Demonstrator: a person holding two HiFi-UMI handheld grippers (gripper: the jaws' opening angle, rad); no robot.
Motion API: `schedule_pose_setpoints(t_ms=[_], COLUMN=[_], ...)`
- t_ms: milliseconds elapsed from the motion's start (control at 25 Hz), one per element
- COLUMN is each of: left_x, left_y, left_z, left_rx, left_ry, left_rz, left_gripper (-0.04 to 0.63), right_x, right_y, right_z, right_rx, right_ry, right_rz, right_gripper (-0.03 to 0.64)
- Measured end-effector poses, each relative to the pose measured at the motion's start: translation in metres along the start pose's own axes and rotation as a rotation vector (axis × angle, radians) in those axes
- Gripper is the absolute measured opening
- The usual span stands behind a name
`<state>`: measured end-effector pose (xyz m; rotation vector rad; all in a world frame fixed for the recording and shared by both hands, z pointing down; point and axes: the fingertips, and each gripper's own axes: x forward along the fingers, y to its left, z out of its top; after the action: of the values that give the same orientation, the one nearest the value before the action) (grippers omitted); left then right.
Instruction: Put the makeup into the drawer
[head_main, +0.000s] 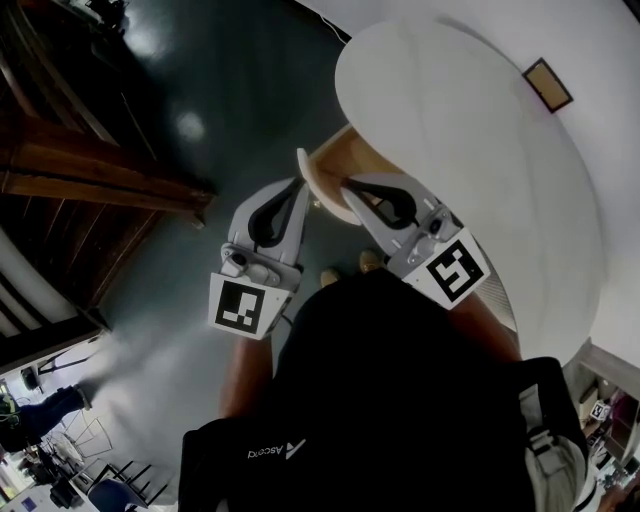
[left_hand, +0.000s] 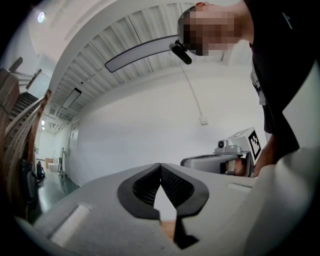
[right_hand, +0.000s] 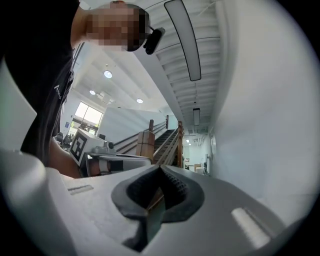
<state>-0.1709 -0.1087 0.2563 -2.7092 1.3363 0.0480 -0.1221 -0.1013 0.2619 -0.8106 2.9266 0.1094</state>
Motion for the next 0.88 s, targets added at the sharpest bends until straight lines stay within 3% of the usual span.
schedule_pose_setpoints(t_ms=[880], left_x=[0.001], left_y=[-0.002], left_z=[-0.001], left_rx=[0.000], left_ry=[-0.001], left_rz=[0.013], left_gripper=[0.009], right_x=[-0.012], right_y=[-0.001], right_z=[-0.006], right_rx=[-0.008], right_ry=[0.022], right_rz=[-0.003], right_gripper=[0.003])
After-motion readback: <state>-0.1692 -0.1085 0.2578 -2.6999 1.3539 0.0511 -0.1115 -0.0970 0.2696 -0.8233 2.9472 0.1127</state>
